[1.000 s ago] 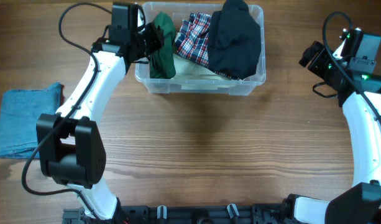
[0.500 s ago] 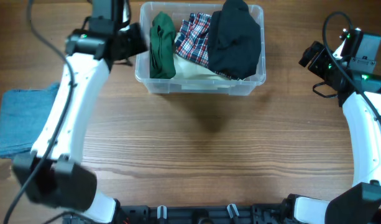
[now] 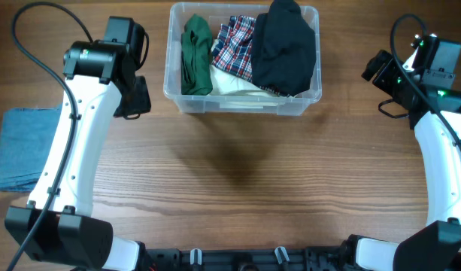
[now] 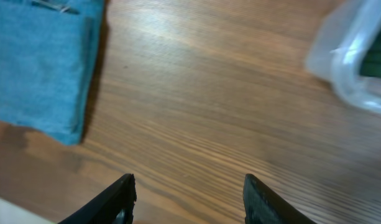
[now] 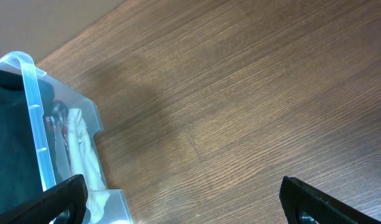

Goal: Pack container
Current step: 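Move the left gripper back left toward the blue denim cloth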

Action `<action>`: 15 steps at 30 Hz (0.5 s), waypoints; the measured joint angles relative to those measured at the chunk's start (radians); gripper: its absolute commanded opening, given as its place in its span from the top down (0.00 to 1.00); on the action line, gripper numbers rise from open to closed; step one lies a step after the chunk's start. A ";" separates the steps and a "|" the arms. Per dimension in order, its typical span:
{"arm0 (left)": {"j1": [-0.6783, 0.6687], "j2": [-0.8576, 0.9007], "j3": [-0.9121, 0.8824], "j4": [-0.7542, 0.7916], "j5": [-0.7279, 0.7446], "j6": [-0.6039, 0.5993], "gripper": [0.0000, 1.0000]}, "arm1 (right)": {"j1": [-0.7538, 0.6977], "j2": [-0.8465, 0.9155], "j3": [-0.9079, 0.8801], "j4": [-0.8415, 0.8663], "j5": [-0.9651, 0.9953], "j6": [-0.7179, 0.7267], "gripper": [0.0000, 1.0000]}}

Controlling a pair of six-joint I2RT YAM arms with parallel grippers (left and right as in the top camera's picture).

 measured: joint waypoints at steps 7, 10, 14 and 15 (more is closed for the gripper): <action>0.047 0.000 -0.129 0.052 -0.127 -0.043 0.43 | 0.000 0.000 0.000 0.000 0.000 0.000 0.00; 0.079 0.001 -0.226 0.136 -0.200 -0.047 0.25 | 0.000 0.000 0.000 0.000 0.000 0.000 0.00; 0.120 0.001 -0.349 0.305 -0.253 -0.022 0.00 | 0.000 0.000 0.000 0.000 0.000 0.000 0.00; 0.129 0.001 -0.380 0.350 -0.261 -0.010 0.00 | 0.000 0.000 0.000 0.000 0.000 0.000 0.00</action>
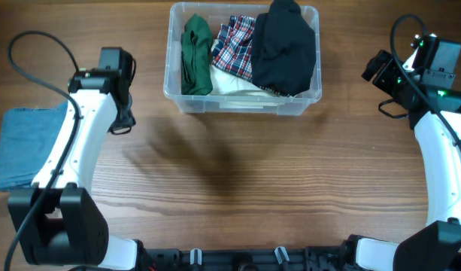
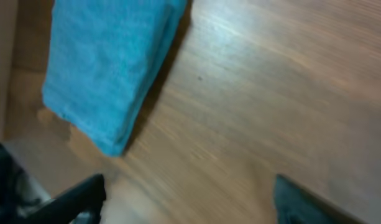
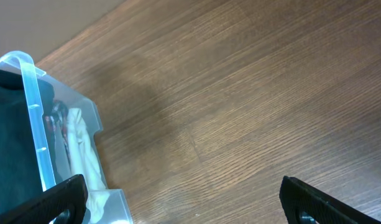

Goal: Pack container
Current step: 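Move the left gripper back left toward the blue denim cloth, then lower the left gripper onto the denim cloth and grasp it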

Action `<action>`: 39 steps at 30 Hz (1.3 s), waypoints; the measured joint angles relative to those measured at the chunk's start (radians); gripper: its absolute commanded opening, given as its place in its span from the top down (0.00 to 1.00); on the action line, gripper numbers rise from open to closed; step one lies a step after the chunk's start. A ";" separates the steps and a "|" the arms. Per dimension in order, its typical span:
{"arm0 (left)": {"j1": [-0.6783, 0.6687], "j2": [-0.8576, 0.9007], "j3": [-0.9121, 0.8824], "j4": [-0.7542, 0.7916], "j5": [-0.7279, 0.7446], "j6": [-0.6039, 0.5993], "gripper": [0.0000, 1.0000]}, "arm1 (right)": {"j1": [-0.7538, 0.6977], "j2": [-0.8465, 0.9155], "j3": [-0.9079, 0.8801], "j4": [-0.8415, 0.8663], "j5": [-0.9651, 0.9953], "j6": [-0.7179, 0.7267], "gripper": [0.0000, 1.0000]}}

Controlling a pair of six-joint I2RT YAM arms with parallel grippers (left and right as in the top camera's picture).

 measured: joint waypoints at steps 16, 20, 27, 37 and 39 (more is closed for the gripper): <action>0.208 0.018 -0.161 0.254 -0.043 0.127 0.00 | 0.000 0.000 0.000 0.000 0.000 0.000 0.00; 0.247 0.018 -0.161 0.280 -0.048 0.130 0.00 | 0.000 0.000 0.000 0.000 0.000 0.000 0.00; 0.269 0.046 -0.161 0.292 -0.082 0.185 0.00 | 0.000 0.000 0.000 0.000 0.000 0.000 0.00; 0.270 0.157 -0.161 0.278 -0.159 0.318 0.00 | 0.000 0.000 0.000 0.000 0.000 0.000 0.00; 0.271 0.172 -0.161 0.285 -0.164 0.355 0.00 | 0.000 0.000 0.000 0.000 0.000 0.000 0.00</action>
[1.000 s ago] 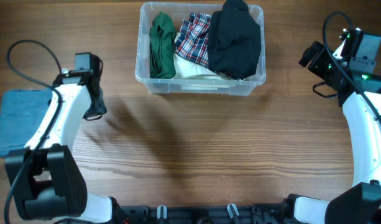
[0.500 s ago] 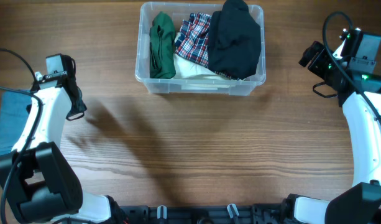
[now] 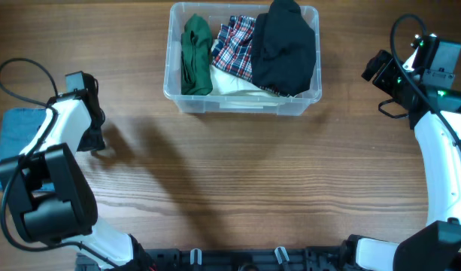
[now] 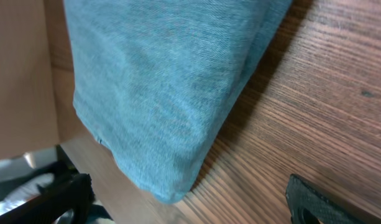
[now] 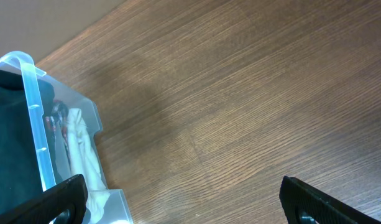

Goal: Pack container
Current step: 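Lower the left gripper onto the denim cloth and grasp it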

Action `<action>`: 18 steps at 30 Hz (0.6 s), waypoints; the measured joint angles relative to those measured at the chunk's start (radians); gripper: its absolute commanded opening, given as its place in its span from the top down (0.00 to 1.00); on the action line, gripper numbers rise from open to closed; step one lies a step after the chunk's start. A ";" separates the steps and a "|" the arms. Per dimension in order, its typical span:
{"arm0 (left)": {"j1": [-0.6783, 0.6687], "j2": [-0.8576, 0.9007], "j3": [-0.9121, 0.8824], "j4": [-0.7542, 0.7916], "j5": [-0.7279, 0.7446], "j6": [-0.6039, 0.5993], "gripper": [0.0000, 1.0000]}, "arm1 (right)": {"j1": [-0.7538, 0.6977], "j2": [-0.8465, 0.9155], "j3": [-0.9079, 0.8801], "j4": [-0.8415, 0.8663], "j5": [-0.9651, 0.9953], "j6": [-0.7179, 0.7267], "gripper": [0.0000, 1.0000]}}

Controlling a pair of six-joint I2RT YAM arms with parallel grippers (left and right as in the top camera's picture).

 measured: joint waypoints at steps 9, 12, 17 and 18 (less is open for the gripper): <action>0.002 0.071 0.000 0.057 -0.043 0.091 0.00 | 0.000 0.000 0.000 0.000 0.000 0.000 0.00; 0.001 0.103 0.000 0.077 -0.079 0.103 0.00 | 0.000 0.000 0.000 0.000 0.000 0.000 0.00; 0.001 0.129 0.003 0.101 -0.145 0.115 0.00 | 0.000 0.000 0.000 0.000 0.000 0.000 0.00; 0.002 0.136 0.004 0.108 -0.162 0.117 0.00 | 0.000 0.000 0.000 0.000 0.000 0.000 0.00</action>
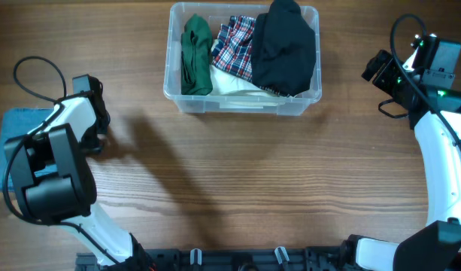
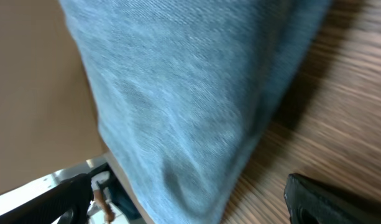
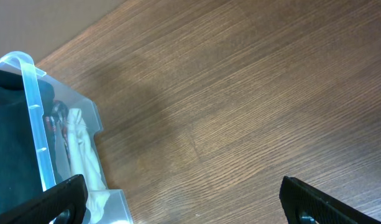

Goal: Pack container
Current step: 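Lower the left gripper onto the denim cloth and grasp it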

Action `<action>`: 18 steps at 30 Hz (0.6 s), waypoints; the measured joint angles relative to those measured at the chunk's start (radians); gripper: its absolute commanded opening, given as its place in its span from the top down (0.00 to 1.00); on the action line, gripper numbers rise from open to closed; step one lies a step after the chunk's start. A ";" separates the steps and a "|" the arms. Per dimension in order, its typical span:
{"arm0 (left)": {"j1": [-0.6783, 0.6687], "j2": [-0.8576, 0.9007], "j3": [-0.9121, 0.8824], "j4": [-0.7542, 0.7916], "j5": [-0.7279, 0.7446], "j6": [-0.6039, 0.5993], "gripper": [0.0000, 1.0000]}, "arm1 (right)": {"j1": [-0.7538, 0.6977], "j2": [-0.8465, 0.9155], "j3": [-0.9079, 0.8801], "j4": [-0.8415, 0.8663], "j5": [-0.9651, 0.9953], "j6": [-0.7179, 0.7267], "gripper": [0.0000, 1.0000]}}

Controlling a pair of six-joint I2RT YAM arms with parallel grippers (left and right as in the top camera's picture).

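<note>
A folded blue cloth (image 1: 10,143) lies at the table's far left, partly hidden behind my left arm. It fills most of the left wrist view (image 2: 178,93). My left gripper (image 2: 190,210) is open right at the cloth's edge, with nothing between its fingers. The clear plastic container (image 1: 171,89) stands at the back centre and holds a green garment (image 1: 195,56), a plaid one (image 1: 236,47), a black one (image 1: 286,49) and a white one underneath. My right gripper (image 3: 190,208) is open over bare wood to the right of the container's corner (image 3: 35,118).
The left arm (image 1: 53,158) is folded back on itself at the left edge, with its cable looping above it. The right arm (image 1: 441,158) stands along the right edge. The table's left edge and the floor beyond it show in the left wrist view.
The left gripper has come closer to the blue cloth, which now fills more of its wrist view. It is still open. The right arm and the container have not moved.
The left gripper was open beside the container's left end. Then it was further left, with the blue cloth coming into its view. Then it was at the cloth's right edge, and now it is close over that edge. The right arm stayed still throughout.
</note>
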 measured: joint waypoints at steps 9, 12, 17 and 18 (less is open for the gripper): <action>0.045 0.050 0.015 0.039 -0.104 0.003 0.00 | 0.000 0.000 0.000 0.000 0.000 0.000 0.00; 0.076 0.053 0.015 0.069 -0.112 0.006 0.00 | 0.000 0.000 0.000 0.000 0.000 0.000 0.00; 0.116 0.055 0.015 0.092 -0.112 0.006 0.00 | 0.000 0.000 0.000 0.000 0.000 0.000 0.00; 0.118 0.055 0.015 0.093 -0.109 0.006 0.00 | 0.000 0.000 0.000 0.000 0.000 0.000 0.00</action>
